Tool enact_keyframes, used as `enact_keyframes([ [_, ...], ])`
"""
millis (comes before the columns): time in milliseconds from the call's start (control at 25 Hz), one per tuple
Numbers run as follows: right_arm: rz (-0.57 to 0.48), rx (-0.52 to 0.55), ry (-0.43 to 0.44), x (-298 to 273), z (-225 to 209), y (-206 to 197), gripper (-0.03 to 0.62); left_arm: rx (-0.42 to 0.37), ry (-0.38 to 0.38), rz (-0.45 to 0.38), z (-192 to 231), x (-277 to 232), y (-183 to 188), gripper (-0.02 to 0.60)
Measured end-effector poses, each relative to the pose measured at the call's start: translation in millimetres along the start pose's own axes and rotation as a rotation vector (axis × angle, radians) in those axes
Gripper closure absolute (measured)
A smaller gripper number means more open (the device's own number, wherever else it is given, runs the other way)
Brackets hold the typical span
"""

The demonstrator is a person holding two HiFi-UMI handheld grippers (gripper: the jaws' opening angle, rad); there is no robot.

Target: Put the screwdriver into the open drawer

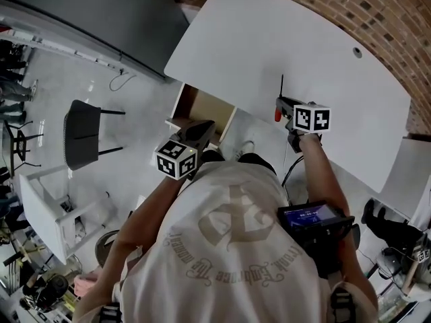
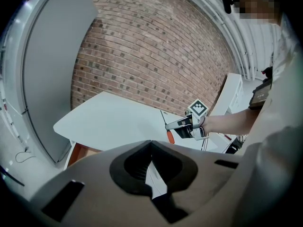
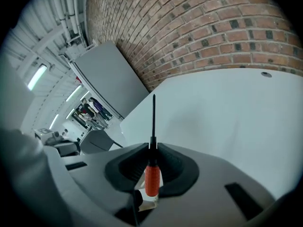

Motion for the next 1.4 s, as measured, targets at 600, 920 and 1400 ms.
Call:
enact_keyframes([
  [600,-0.064,-0.159,0.191,-13,22,-28,0.525,-0.004,0.033,0.059,-7,1,-11,0.561],
  [920,-0.071,-0.121,0.204,-27,54,-27,0.526,-0.016,-0.007,0.061,17,7,-9,0.561],
  [1400,-0.112,-0.169,0.128,-49,113,-24,0.525,-0.038,-0.086,0.055,78,42,4,0.561],
])
Point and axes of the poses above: the fingertips, and each gripper's own axes: x backward along the fingers, z to its left, y out of its top, the point moved 9 cm from there along x, backward along the fingers, and after that the axes turned 4 degrees about x, right-handed, at the moved point
